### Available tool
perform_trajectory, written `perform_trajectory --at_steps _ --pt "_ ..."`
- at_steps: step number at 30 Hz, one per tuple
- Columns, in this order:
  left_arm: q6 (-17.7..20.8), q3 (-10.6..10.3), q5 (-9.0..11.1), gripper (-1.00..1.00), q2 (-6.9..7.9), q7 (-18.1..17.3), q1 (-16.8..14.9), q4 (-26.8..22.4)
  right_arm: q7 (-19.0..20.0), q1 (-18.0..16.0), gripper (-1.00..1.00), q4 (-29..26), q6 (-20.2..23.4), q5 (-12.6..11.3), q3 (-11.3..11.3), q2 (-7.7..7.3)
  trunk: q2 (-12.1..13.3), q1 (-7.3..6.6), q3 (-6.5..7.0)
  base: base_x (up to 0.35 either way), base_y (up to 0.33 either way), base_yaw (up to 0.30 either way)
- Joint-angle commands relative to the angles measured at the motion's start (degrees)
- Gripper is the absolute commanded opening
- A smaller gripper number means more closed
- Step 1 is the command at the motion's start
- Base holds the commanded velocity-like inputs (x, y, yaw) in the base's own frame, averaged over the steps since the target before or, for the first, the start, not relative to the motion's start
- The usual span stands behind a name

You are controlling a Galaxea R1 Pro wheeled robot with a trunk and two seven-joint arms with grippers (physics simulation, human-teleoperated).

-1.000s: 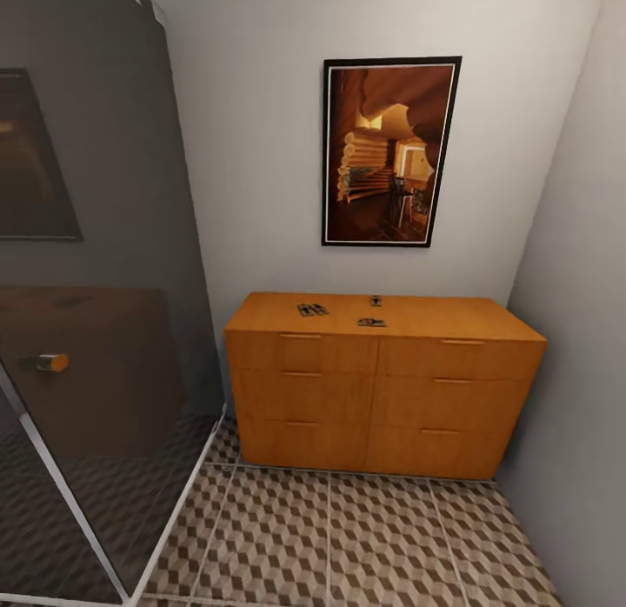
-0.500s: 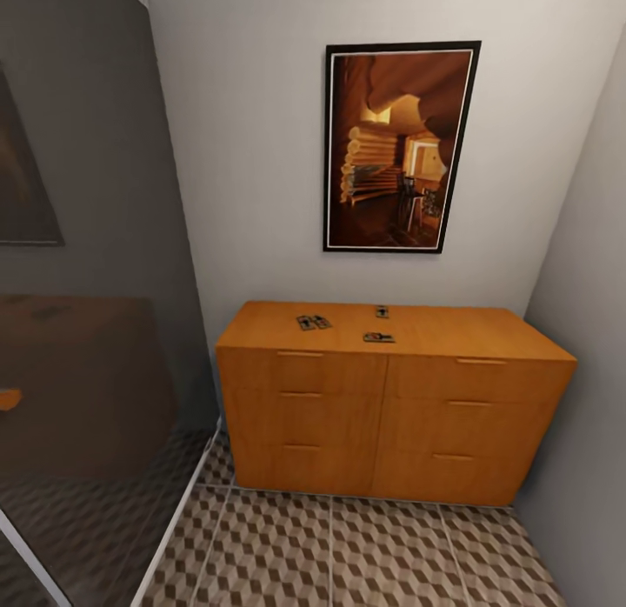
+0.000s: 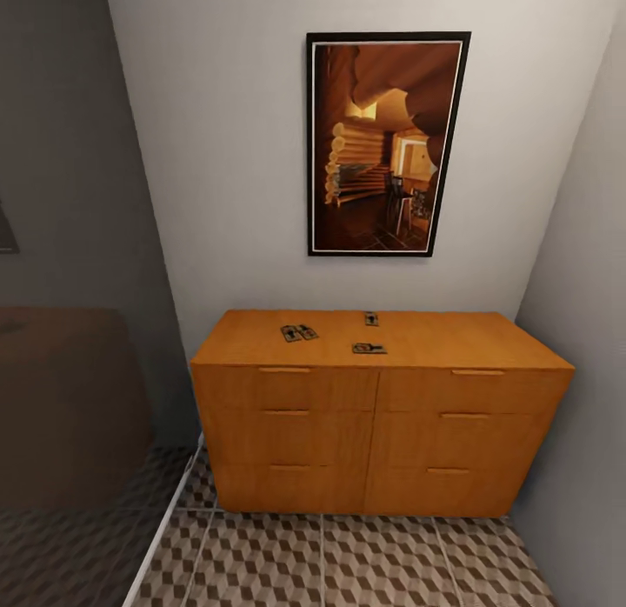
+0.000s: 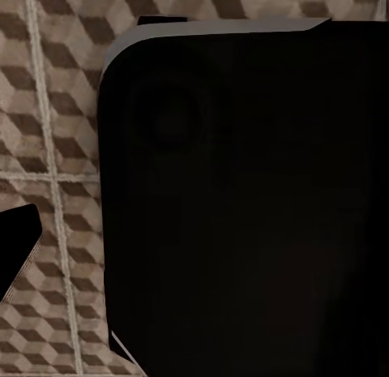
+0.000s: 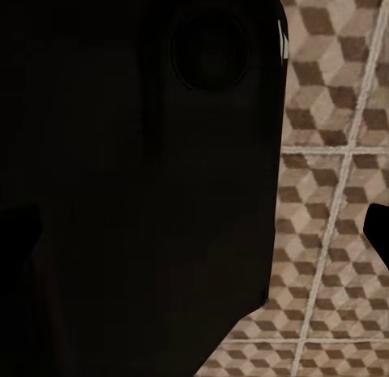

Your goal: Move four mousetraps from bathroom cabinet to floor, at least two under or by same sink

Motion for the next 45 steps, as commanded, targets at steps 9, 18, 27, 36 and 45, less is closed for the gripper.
perform_trajectory --at_steps 9,18,27,36,45 --pt "-0.17 0.04 0.07 1.00 -0.05 -0.01 -0.01 0.01 -0.03 -0.01 1.00 0.00 -0.02 -0.05 -0.02 0.01 -0.02 0.01 -0.04 0.025 0.000 -0.233" --pt "-0.18 0.02 0.08 1.00 -0.03 -0.01 -0.01 0.01 -0.03 -0.01 1.00 0.00 -0.02 -0.05 -0.02 -0.02 -0.02 0.01 -0.04 0.004 0.000 -0.220" --pt "-0.19 0.05 0.13 1.00 -0.01 -0.01 -0.01 0.01 -0.03 -0.01 1.00 0.00 -0.02 -0.05 -0.09 0.00 -0.02 0.01 -0.04 0.001 0.000 -0.058" --pt "-0.22 0.04 0.14 1.00 -0.01 -0.01 -0.01 0.01 -0.03 -0.01 1.00 0.00 0.00 -0.05 -0.11 -0.04 -0.02 0.01 -0.04 0.000 0.000 -0.010" --pt "-0.20 0.05 0.14 1.00 -0.01 -0.01 -0.01 0.01 -0.03 -0.01 1.00 0.00 0.12 -0.05 -0.08 -0.04 -0.02 0.01 -0.04 0.000 0.000 -0.001"
